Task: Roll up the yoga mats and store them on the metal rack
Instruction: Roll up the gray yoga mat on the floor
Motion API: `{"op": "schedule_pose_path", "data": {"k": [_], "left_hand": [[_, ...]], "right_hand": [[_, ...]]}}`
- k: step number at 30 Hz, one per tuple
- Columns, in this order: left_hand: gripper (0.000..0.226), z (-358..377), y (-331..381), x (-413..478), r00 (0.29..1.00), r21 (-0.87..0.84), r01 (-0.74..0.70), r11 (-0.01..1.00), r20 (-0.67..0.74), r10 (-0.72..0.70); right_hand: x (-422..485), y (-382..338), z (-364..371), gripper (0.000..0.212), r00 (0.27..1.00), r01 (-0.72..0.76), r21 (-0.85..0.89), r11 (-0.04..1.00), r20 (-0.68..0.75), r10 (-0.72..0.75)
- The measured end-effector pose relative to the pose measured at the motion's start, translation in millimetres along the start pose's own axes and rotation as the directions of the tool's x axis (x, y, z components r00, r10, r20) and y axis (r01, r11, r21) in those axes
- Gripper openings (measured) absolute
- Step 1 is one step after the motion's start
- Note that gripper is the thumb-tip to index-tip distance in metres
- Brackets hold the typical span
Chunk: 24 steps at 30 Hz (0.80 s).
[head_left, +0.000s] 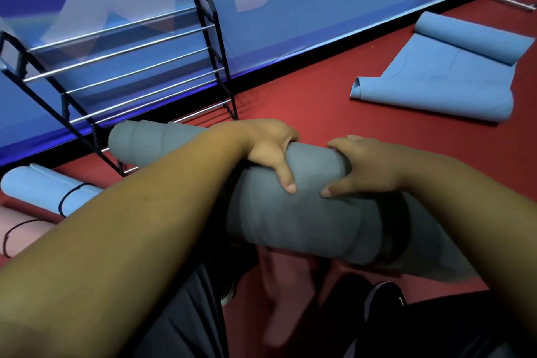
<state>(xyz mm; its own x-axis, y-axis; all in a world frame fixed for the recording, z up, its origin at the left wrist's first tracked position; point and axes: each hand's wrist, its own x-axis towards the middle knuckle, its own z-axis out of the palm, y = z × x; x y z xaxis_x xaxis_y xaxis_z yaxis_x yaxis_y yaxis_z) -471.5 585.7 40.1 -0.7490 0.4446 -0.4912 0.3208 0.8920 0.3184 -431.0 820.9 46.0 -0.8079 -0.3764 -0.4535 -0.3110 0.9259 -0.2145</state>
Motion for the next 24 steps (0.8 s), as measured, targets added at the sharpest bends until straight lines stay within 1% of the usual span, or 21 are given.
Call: {"op": "schedule_pose_path", "data": {"k": [2, 4, 6, 8, 10, 13, 15, 17, 19, 21, 24], "left_hand": [[0.065, -1.5, -12.6, -3.0, 0.998, -0.11, 0.047, 0.993, 0.04, -0.042], [0.056, -2.0, -22.3, -6.5, 0.994, -0.233, 0.088, 0.968, 0.09, -0.069], [0.05, -3.5, -25.8, -9.7, 0.986, -0.336, 0.129, 0.933, 0.146, -0.084], [0.048, -6.1, -25.2, -12.1, 0.98, -0.372, 0.148, 0.916, 0.179, -0.086], [0.049, -7.4, -23.7, -12.9, 0.977, -0.379, 0.161, 0.911, 0.193, -0.092], [0.051, -5.8, -21.3, -13.4, 0.97, -0.384, 0.177, 0.906, 0.226, -0.094], [0.052, -5.5, -19.5, -14.5, 0.97, -0.369, 0.17, 0.914, 0.229, -0.089], [0.054, -6.0, -19.6, -15.4, 0.976, -0.346, 0.149, 0.926, 0.2, -0.082], [0.062, -7.4, -18.5, -17.9, 0.987, -0.277, 0.11, 0.954, 0.142, -0.073], [0.073, -7.7, -13.8, -21.7, 0.995, -0.145, 0.077, 0.986, 0.079, -0.066], [0.086, -2.7, -2.1, -25.1, 1.0, 0.063, -0.007, 0.998, 0.001, 0.007]], "right_hand": [[-2.6, -5.2, 5.7, 0.141, 0.999, -0.031, -0.143, 0.989, -0.022, 0.028], [-4.9, -9.7, 15.8, 0.157, 0.999, -0.028, -0.2, 0.979, -0.046, 0.019], [-5.8, -12.7, 26.4, 0.164, 0.997, -0.017, -0.238, 0.971, -0.074, -0.001], [-4.6, -14.7, 34.0, 0.165, 0.994, -0.014, -0.244, 0.97, -0.109, -0.013], [-3.5, -15.9, 35.6, 0.159, 0.988, -0.009, -0.241, 0.971, -0.149, -0.028], [-3.0, -13.4, 32.5, 0.134, 0.98, 0.022, -0.224, 0.974, -0.188, -0.065], [-3.2, -9.8, 28.5, 0.119, 0.978, 0.048, -0.198, 0.979, -0.192, -0.087], [-2.2, -6.7, 24.0, 0.111, 0.982, 0.063, -0.154, 0.986, -0.167, -0.089], [0.5, -3.4, 19.5, 0.108, 0.988, 0.07, -0.084, 0.994, -0.135, -0.081], [5.0, 2.5, 16.0, 0.103, 0.991, 0.086, 0.0, 0.996, -0.104, -0.085], [8.1, 13.7, 9.9, 0.086, 0.996, 0.069, 0.152, 0.986, -0.059, -0.06]]}}
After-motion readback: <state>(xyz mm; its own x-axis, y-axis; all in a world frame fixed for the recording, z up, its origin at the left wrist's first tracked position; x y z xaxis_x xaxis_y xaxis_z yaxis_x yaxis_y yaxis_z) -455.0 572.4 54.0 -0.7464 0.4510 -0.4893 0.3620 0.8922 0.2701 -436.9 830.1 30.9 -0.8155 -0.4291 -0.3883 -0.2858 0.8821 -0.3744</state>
